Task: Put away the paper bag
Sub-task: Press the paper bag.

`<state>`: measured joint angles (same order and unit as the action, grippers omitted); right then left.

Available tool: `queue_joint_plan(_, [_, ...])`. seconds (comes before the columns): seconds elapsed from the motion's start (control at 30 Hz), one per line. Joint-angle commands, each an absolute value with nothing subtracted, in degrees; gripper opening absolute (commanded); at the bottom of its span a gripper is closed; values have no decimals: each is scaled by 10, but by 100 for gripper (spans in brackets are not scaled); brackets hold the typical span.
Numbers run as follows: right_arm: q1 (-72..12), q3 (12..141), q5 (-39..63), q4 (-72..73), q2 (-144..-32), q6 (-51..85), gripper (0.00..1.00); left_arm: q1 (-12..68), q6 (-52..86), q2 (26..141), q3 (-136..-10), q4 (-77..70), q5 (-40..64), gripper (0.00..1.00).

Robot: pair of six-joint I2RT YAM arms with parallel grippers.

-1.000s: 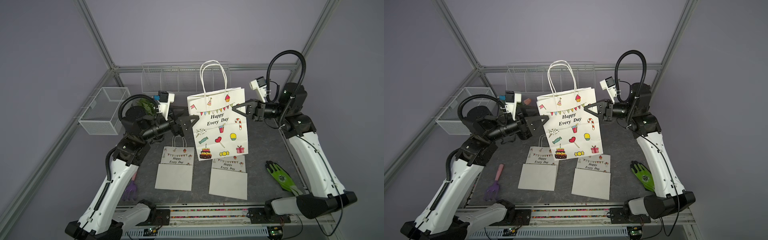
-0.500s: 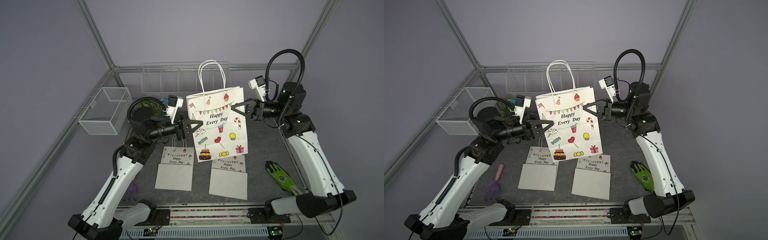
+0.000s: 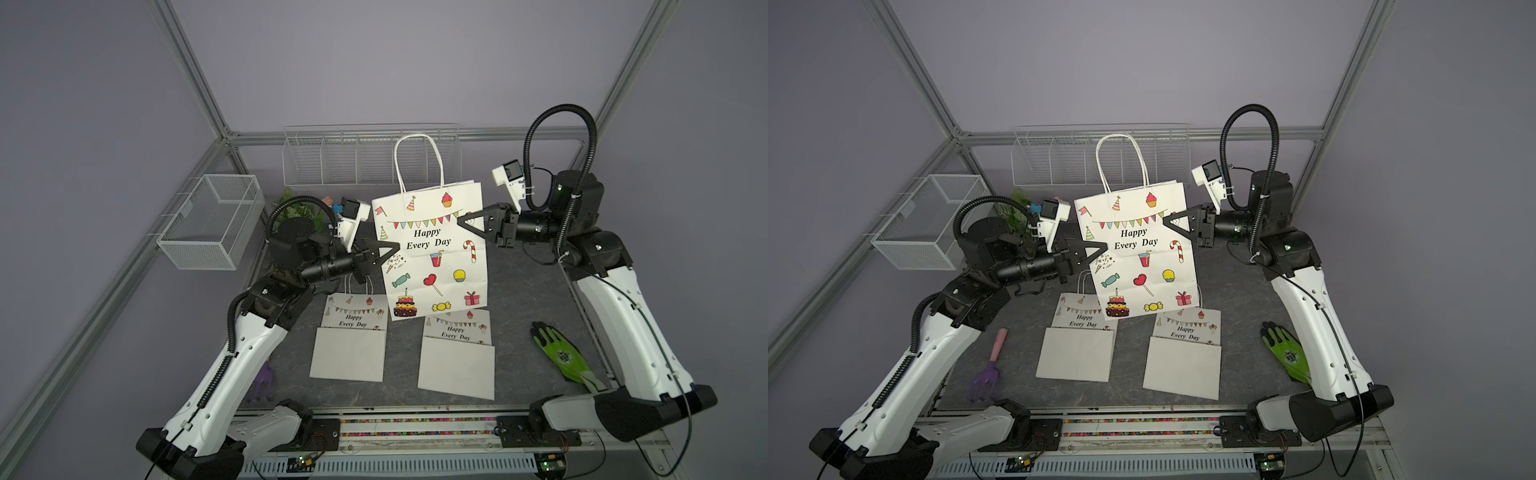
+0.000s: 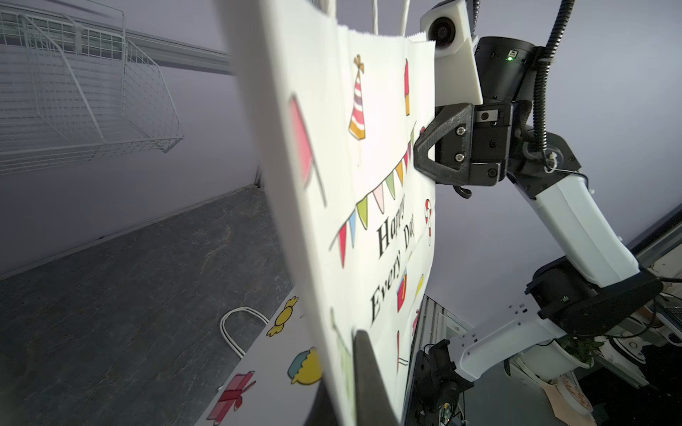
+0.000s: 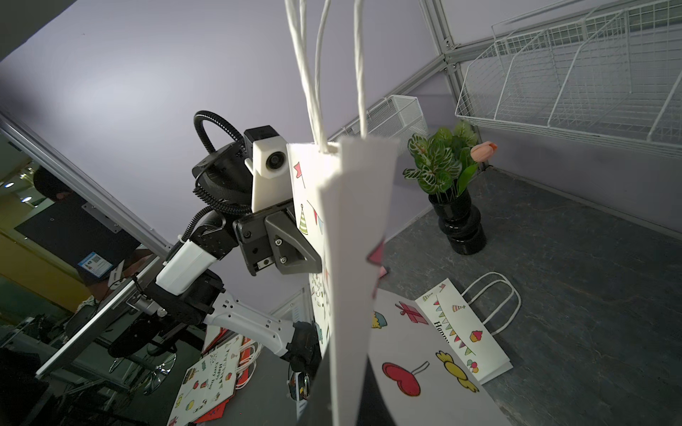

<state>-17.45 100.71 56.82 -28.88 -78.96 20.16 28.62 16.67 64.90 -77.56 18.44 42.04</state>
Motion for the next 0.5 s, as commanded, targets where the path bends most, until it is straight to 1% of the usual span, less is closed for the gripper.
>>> queue_joint_plan(0.0, [-178,1000,547,-300,-765,169,7,287,160,633,-770,190,393,0])
queue_joint_plan(0.07, [-178,985,553,-289,-759,174,10,286,166,631,-772,186,401,0])
queue_joint_plan(0.1, [-178,976,560,-284,-756,175,15,286,172,631,-772,179,409,0])
queue_joint_plan(0.17, [-178,955,584,-278,-748,174,29,286,188,628,-772,161,430,0])
queue_joint_plan(0.23, [-178,928,616,-267,-737,172,47,285,215,622,-770,129,460,0])
queue_joint_plan(0.3, [-178,898,638,-250,-721,173,63,281,237,625,-778,109,498,0])
queue_joint_plan(0.43, [-178,844,636,-218,-680,166,93,264,255,657,-829,131,579,0])
queue_joint_plan(0.47, [-178,835,629,-217,-673,162,98,258,261,668,-842,138,598,0])
